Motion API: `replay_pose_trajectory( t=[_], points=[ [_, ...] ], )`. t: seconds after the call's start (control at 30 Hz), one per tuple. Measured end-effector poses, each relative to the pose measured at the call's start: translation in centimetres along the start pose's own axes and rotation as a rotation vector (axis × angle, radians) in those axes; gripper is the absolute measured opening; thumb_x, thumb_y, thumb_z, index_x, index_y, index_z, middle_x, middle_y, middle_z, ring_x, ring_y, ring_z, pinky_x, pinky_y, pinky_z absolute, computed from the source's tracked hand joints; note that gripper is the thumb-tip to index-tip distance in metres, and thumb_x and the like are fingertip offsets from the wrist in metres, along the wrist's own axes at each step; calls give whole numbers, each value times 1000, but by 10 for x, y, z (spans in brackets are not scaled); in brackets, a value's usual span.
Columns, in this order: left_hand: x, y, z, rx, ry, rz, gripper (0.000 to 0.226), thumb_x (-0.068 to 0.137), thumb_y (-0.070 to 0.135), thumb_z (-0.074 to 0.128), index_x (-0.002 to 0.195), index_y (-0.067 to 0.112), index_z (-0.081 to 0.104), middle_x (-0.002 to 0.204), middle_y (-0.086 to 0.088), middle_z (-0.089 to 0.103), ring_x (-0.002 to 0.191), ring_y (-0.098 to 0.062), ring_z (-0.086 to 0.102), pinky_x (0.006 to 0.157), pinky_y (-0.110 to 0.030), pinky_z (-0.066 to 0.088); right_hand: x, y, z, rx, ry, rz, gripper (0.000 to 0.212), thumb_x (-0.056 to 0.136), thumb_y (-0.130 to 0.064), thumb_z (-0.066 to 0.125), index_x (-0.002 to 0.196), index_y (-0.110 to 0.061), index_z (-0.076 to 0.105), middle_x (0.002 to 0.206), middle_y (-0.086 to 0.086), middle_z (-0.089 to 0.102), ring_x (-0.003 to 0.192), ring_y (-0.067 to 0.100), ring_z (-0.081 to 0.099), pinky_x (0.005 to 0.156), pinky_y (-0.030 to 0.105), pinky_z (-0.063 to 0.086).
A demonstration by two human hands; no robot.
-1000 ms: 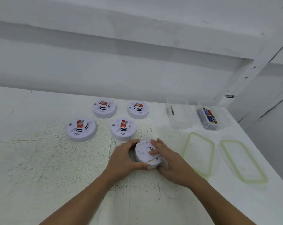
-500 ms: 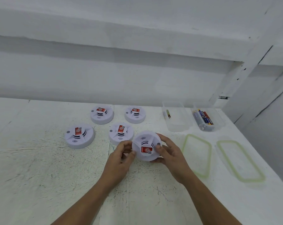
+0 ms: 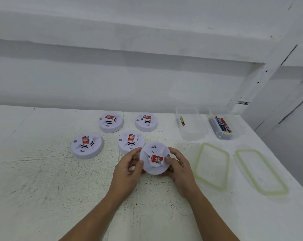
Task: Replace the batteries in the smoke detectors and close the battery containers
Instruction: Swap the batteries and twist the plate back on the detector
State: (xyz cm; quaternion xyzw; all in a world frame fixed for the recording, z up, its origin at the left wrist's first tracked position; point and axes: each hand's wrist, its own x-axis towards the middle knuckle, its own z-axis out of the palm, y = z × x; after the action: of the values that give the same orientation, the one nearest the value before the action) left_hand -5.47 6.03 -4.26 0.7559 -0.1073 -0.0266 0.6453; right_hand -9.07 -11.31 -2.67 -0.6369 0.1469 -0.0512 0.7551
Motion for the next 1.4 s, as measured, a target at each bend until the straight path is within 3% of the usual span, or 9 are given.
replay_pose_trajectory(
  t=[0.17, 0.37, 0.6, 0.9, 1.3, 1.4],
  points=[
    [0, 1, 0, -17, 0, 12, 37, 92, 5, 59, 124, 25, 59, 108, 8, 67, 95, -9, 65, 73, -18, 54, 1, 2, -1, -2, -1, 0, 27, 94, -8, 50, 113, -22, 63, 105, 10, 72, 100, 35, 66, 84, 57, 53],
    [0, -5, 0, 7, 10, 12, 37, 92, 8, 60, 125, 25, 60, 109, 6, 67, 97, -13, 65, 82, -35, 58, -1, 3, -2, 3, -4, 14, 27, 94, -8, 50, 114, -22, 62, 105, 11, 72, 99, 36, 66, 84, 57, 53],
    [-1, -5, 0, 13, 10, 13, 37, 92, 8, 59, 126, 23, 60, 110, 6, 66, 95, -15, 65, 82, -38, 58, -4, 2, -2, -15, -10, -1, 26, 95, -8, 49, 112, -23, 63, 104, 10, 72, 97, 35, 67, 83, 57, 53],
    [-3, -5, -1, 31, 11, 12, 37, 92, 10, 60, 127, 23, 59, 111, 5, 65, 95, -12, 63, 82, -36, 58, -7, 1, -1, -34, 3, 2, 26, 95, -9, 50, 110, -25, 63, 102, 9, 73, 92, 35, 68, 72, 48, 58],
    [-4, -1, -1, 27, 8, 14, 36, 93, 10, 59, 127, 22, 59, 110, 8, 66, 94, -8, 63, 76, -21, 56, -10, -1, 1, -48, 2, -17, 35, 95, -3, 45, 109, -28, 65, 102, 7, 73, 92, 33, 68, 73, 50, 58],
    [-3, -1, -1, 22, 8, 7, 36, 93, 10, 58, 126, 22, 59, 109, 8, 66, 94, -8, 63, 77, -24, 57, -12, 1, 1, -64, 4, -26, 37, 94, 1, 42, 115, -22, 62, 100, 12, 72, 93, 36, 67, 69, 46, 59]
  ],
)
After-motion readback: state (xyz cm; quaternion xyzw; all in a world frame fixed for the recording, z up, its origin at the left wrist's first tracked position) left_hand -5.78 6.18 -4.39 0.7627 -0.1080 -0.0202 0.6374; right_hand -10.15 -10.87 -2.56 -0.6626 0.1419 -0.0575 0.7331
